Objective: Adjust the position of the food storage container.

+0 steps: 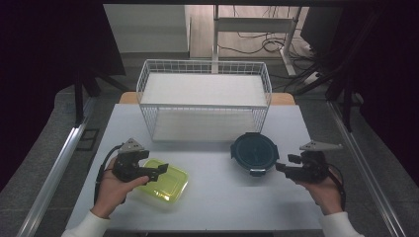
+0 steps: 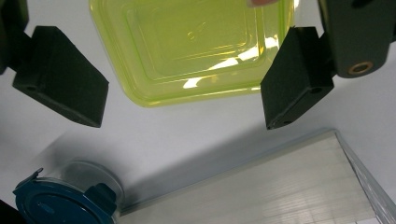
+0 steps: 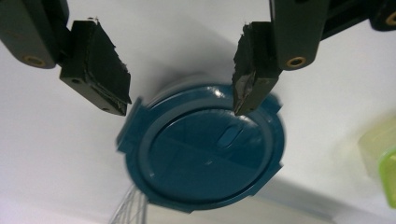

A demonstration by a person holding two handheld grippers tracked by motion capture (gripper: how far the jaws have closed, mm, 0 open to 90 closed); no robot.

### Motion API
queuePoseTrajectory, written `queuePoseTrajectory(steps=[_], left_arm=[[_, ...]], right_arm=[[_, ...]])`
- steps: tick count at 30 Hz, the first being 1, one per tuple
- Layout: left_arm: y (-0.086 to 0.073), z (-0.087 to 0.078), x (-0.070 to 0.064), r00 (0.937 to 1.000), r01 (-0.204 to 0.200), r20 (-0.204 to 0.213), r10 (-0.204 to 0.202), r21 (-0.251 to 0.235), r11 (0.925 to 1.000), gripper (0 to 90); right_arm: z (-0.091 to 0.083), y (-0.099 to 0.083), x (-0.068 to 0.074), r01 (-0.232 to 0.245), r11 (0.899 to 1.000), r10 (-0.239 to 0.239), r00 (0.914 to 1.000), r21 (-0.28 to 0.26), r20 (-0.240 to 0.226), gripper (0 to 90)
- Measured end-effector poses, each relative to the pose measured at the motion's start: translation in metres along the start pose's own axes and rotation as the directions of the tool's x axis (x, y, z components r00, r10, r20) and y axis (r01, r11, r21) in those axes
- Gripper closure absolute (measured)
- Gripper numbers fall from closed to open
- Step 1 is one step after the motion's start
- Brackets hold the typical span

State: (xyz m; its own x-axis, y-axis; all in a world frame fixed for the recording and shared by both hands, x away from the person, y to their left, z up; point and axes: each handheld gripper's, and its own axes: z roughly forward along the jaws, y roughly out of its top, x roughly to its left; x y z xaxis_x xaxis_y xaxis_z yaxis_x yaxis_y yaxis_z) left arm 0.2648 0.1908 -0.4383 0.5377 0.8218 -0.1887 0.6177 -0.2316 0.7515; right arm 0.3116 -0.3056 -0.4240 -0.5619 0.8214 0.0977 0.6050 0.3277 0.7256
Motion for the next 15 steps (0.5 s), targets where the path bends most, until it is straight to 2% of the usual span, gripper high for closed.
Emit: queuePoseTrajectory(steps=[1, 2, 6, 9, 10, 11, 12, 13, 15], left_arm=[[0.0, 0.0, 0.0, 1.0, 0.0, 0.0, 0.0, 0.0, 1.0, 15.1], [0.0, 0.001, 0.001, 1.0, 0.005, 0.003, -0.005, 0.004, 1.0, 15.1], [-0.001, 0.002, 0.001, 1.0, 0.006, 0.001, -0.006, 0.008, 0.9999, 15.0], [-0.001, 0.001, 0.002, 1.0, 0.005, -0.003, -0.005, 0.011, 0.9999, 15.1], [-0.002, 0.001, 0.003, 1.0, 0.006, -0.003, -0.006, 0.011, 0.9999, 15.1], [-0.002, 0.001, 0.003, 1.0, 0.007, -0.004, -0.007, 0.011, 0.9999, 15.1], [-0.002, 0.001, 0.003, 0.9999, 0.012, -0.005, -0.012, 0.01, 0.9999, 15.1], [-0.002, 0.001, 0.003, 0.9999, 0.012, -0.005, -0.012, 0.01, 0.9999, 15.1], [-0.003, 0.003, 0.004, 0.9999, 0.016, -0.003, -0.016, 0.014, 0.9998, 15.1]], right_arm=[[0.0, 0.0, 0.0, 0.0, 1.0, 0.0, 1.0, 0.0, 0.0, 37.1], [0.003, 0.01, -0.007, -0.004, 1.0, 0.004, 1.0, 0.012, 0.004, 38.5], [0.009, 0.025, -0.015, -0.007, 1.0, 0.007, 1.0, 0.028, -0.004, 41.7], [0.016, 0.039, -0.02, -0.006, 0.998, 0.006, 1.0, 0.06, 0.003, 46.3], [0.018, 0.043, -0.022, 0.002, 0.998, -0.002, 1.0, 0.068, 0.004, 50.5], [0.018, 0.043, -0.022, 0.002, 0.998, -0.002, 1.0, 0.068, 0.004, 50.5], [0.025, 0.053, -0.027, 0.019, 0.996, -0.02, 0.9998, 0.086, 0.006, 58.7], [0.025, 0.053, -0.027, 0.019, 0.996, -0.02, 0.9998, 0.086, 0.006, 58.7], [0.034, 0.065, -0.035, 0.015, 0.993, -0.017, 0.9997, 0.115, 0.016, 66.8]])
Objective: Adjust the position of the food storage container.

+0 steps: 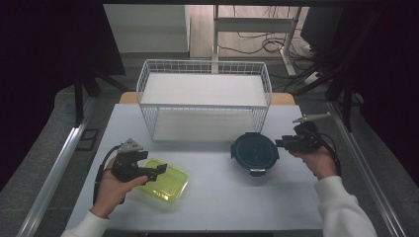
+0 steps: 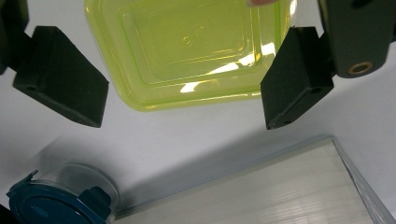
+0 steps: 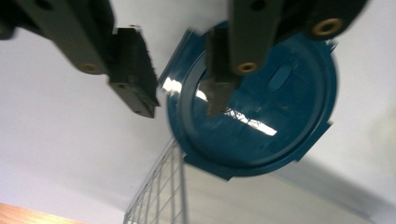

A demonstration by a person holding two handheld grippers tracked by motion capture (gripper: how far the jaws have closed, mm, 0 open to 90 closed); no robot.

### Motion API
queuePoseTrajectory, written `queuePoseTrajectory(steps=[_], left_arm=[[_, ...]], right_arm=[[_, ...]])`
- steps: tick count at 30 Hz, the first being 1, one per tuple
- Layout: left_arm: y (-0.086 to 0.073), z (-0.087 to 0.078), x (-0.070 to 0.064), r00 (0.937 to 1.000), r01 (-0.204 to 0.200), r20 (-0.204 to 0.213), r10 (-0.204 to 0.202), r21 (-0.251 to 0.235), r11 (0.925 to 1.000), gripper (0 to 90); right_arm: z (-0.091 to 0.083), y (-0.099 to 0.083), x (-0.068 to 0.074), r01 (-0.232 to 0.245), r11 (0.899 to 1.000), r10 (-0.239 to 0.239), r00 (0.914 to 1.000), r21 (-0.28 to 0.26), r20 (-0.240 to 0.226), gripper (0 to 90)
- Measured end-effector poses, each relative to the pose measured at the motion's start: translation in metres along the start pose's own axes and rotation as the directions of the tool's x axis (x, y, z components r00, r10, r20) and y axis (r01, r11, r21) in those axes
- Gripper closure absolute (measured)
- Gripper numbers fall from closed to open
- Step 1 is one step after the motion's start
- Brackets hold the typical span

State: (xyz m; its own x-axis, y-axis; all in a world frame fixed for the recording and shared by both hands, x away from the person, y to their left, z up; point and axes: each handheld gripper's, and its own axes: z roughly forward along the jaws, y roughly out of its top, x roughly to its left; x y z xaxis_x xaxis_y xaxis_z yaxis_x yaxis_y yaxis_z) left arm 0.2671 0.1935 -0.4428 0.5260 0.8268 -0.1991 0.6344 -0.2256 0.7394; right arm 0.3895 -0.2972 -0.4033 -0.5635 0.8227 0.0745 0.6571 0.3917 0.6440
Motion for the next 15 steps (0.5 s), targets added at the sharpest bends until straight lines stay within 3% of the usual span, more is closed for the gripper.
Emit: queuePoseTrajectory(steps=[5, 6, 9, 15], left_arm=[[-0.003, 0.005, 0.0, 1.0, -0.003, 0.009, 0.003, 0.021, 0.9998, 15.1], [-0.003, 0.006, -0.001, 0.9999, -0.013, -0.01, 0.013, 0.026, 0.9996, 15.1], [-0.003, 0.007, -0.001, 0.9993, -0.025, -0.026, 0.026, 0.031, 0.9992, 15.1], [-0.005, 0.008, 0.001, 0.9996, -0.018, -0.02, 0.019, 0.037, 0.9992, 15.1]], right_arm=[[0.015, 0.017, -0.013, 0.0, 0.999, 0.001, 0.9999, 0.054, -0.012, 80.0], [0.024, 0.022, -0.017, 0.004, 0.996, -0.003, 0.9999, 0.09, -0.014, 85.0], [0.038, 0.028, -0.02, 0.026, 0.99, -0.024, 0.9996, 0.137, -0.014, 88.6], [0.062, 0.035, -0.02, 0.06, 0.978, -0.059, 0.9982, 0.198, -0.01, 89.0]])
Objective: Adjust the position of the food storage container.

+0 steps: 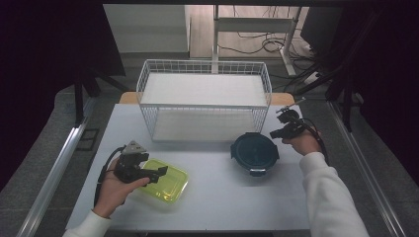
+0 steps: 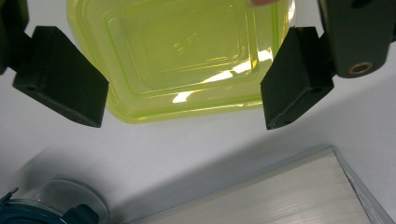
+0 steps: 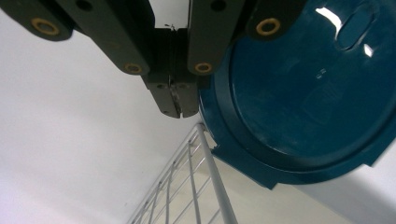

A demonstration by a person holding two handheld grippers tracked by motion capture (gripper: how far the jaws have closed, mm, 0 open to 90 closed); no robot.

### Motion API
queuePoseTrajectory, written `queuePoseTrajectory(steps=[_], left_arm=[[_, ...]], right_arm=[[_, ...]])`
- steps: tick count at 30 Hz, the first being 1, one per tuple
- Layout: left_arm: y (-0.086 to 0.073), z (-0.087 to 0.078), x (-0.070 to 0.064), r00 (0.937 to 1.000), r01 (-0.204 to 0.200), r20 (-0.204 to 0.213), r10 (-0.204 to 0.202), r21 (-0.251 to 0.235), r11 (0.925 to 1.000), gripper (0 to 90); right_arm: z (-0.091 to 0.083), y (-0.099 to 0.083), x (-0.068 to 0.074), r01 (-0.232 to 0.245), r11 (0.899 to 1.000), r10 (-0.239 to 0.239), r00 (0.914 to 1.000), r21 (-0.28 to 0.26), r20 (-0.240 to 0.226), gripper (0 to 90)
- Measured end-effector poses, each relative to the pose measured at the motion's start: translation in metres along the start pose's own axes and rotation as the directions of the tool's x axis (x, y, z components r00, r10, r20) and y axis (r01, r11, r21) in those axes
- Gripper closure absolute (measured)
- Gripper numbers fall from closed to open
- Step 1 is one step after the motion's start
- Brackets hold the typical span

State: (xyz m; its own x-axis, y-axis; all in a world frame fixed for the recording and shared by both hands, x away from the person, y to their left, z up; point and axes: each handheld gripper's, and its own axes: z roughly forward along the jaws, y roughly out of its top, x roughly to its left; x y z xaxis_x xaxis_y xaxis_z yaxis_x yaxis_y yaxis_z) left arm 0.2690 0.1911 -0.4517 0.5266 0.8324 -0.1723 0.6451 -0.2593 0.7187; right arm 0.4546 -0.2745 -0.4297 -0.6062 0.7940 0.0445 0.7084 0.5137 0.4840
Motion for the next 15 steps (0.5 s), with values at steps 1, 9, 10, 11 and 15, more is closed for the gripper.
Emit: queuePoseTrajectory(steps=[1, 9, 10, 11, 15], left_arm=[[0.0, 0.0, 0.0, 1.0, 0.0, 0.0, 0.0, 0.0, 1.0, 15.1], [0.0, 0.001, -0.002, 0.9998, -0.015, -0.011, 0.015, 0.002, 0.9999, 15.2], [0.0, 0.002, -0.003, 0.9998, -0.016, -0.01, 0.016, 0.004, 0.9999, 15.2], [0.0, 0.003, -0.003, 0.9998, -0.018, -0.01, 0.018, 0.006, 0.9998, 15.2], [0.0, 0.004, -0.004, 0.9998, -0.019, -0.008, 0.019, 0.009, 0.9998, 15.2]], right_arm=[[0.004, 0.001, 0.001, 0.005, 1.0, -0.005, 1.0, 0.015, 0.008, 89.0], [0.023, 0.003, 0.0, 0.018, 0.999, -0.018, 0.9998, 0.041, 0.009, 89.2], [0.023, 0.004, 0.0, 0.021, 0.999, -0.022, 0.9997, 0.041, 0.009, 89.2], [0.023, 0.004, 0.0, 0.027, 0.999, -0.028, 0.9996, 0.041, 0.009, 89.2], [0.023, 0.003, 0.0, 0.051, 0.998, -0.051, 0.9986, 0.037, 0.013, 89.4]])
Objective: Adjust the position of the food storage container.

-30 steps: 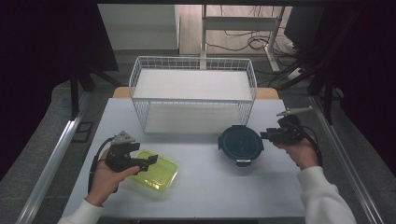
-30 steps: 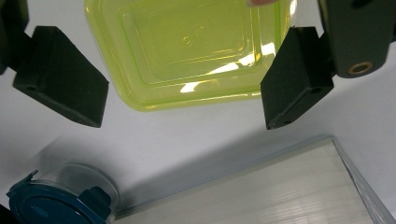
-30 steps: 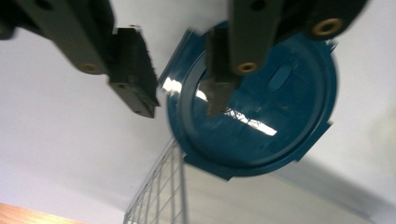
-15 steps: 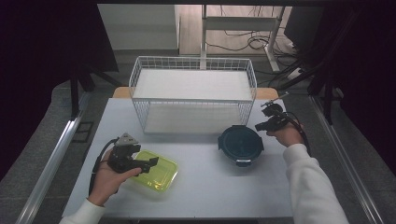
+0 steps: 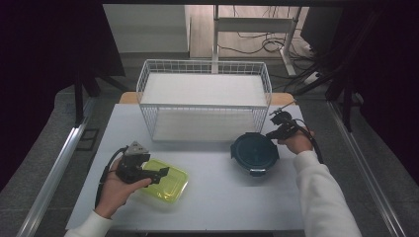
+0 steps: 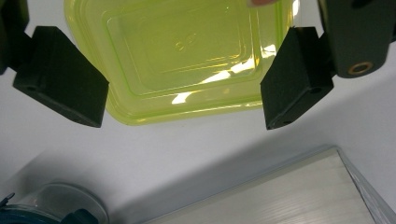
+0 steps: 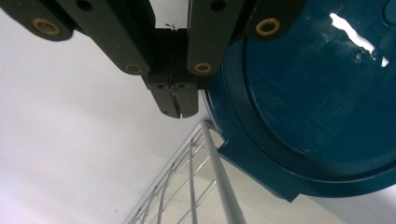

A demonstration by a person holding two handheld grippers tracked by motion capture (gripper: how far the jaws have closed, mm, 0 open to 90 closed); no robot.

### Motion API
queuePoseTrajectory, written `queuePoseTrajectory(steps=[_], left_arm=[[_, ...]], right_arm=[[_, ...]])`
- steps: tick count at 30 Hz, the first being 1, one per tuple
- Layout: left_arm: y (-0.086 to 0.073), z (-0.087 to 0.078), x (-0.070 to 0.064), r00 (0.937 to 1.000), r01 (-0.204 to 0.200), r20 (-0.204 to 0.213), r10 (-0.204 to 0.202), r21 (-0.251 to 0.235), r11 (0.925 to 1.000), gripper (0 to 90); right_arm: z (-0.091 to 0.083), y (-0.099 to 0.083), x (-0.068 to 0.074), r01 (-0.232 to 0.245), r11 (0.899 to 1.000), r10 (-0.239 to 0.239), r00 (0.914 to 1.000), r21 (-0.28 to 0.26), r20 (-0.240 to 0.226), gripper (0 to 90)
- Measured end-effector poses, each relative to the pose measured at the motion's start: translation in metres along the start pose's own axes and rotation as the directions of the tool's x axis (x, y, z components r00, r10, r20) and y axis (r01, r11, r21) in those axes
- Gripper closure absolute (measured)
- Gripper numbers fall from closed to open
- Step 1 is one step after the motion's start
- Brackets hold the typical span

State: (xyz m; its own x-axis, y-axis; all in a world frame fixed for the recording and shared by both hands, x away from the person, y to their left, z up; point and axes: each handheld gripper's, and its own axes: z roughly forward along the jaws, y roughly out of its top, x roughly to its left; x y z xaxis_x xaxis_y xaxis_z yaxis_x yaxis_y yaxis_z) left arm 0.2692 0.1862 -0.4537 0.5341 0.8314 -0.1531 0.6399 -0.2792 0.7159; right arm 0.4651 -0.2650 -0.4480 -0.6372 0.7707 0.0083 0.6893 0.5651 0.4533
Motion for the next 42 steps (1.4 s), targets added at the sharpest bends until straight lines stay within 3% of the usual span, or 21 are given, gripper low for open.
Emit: queuePoseTrajectory(steps=[5, 11, 30, 42], left_arm=[[0.0, 0.001, -0.001, 1.0, -0.004, 0.002, 0.004, 0.003, 1.0, 15.2], [0.001, 0.003, -0.002, 1.0, -0.007, 0.006, 0.007, 0.008, 0.9999, 15.2], [0.001, 0.004, -0.002, 0.9998, -0.007, 0.017, 0.007, 0.01, 0.9999, 15.2], [0.002, 0.004, -0.004, 0.9996, -0.002, 0.027, 0.001, 0.01, 0.9999, 15.3]], right_arm=[[-0.002, -0.001, 0.006, 0.061, 0.998, -0.062, 0.9973, 0.009, 0.041, 89.6], [-0.003, -0.003, 0.009, 0.092, 0.996, -0.093, 0.9938, 0.016, 0.06, 89.6], [-0.003, -0.008, 0.034, 0.178, 0.984, -0.178, 0.9839, -0.006, 0.019, 89.6], [-0.004, -0.014, 0.062, 0.218, 0.976, -0.218, 0.9758, -0.016, -0.012, 89.7]])
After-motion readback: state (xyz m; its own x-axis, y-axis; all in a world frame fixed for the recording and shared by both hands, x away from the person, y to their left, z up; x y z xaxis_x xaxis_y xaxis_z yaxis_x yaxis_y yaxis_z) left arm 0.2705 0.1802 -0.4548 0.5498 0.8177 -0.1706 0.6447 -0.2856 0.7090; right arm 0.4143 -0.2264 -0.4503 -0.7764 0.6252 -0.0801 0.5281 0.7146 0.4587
